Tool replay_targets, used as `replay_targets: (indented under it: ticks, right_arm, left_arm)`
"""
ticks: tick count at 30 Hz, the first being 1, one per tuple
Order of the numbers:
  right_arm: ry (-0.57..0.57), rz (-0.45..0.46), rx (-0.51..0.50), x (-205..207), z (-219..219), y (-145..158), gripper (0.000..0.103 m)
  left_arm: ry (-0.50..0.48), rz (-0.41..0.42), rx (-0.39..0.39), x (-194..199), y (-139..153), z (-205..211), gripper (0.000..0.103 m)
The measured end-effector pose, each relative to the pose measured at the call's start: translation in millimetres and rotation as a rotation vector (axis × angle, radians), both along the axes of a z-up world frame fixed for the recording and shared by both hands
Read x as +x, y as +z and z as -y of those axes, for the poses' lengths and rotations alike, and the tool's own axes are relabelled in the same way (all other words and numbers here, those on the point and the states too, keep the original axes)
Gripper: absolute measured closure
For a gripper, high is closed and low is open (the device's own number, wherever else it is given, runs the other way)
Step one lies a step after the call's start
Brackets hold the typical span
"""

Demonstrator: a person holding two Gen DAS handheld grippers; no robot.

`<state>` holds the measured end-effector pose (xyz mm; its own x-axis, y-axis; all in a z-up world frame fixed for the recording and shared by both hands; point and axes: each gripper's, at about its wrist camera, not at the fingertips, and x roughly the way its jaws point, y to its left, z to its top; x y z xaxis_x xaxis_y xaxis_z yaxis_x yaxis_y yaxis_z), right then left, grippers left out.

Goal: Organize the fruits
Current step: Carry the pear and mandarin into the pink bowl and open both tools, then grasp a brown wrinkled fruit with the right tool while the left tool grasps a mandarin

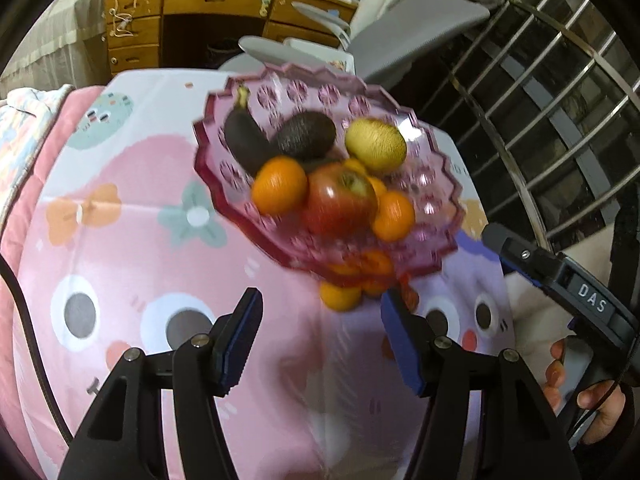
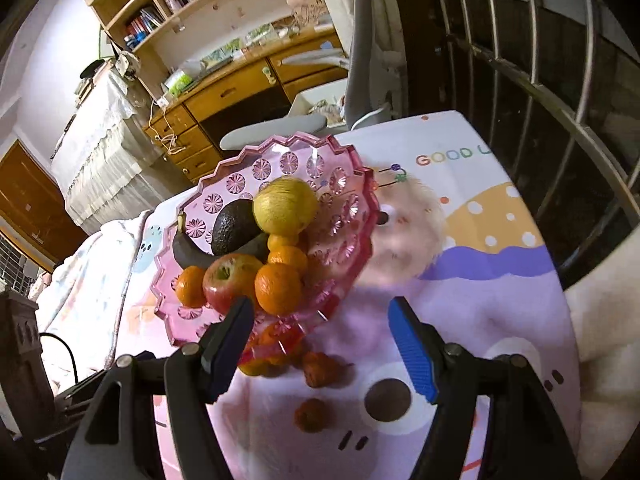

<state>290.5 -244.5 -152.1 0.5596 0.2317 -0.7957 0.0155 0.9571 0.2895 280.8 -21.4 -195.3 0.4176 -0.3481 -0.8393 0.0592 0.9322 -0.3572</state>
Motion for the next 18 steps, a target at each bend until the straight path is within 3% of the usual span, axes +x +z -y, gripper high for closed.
replay_targets:
  ticks: [9,18]
  right_arm:
    - [0.034,0.09,-0.033,-34.0,15.1,-4.4,0.033]
    - [0.116,0.115,-0.08,-61.6,11.2,-20.7,0.033]
  left_arm:
    - [-0.066,-0.043,-0.007,0.4,-14.4,17.7,0.043]
    - [-0.108,-0.05,0.047,14.8,-35.7,32.7,0.043]
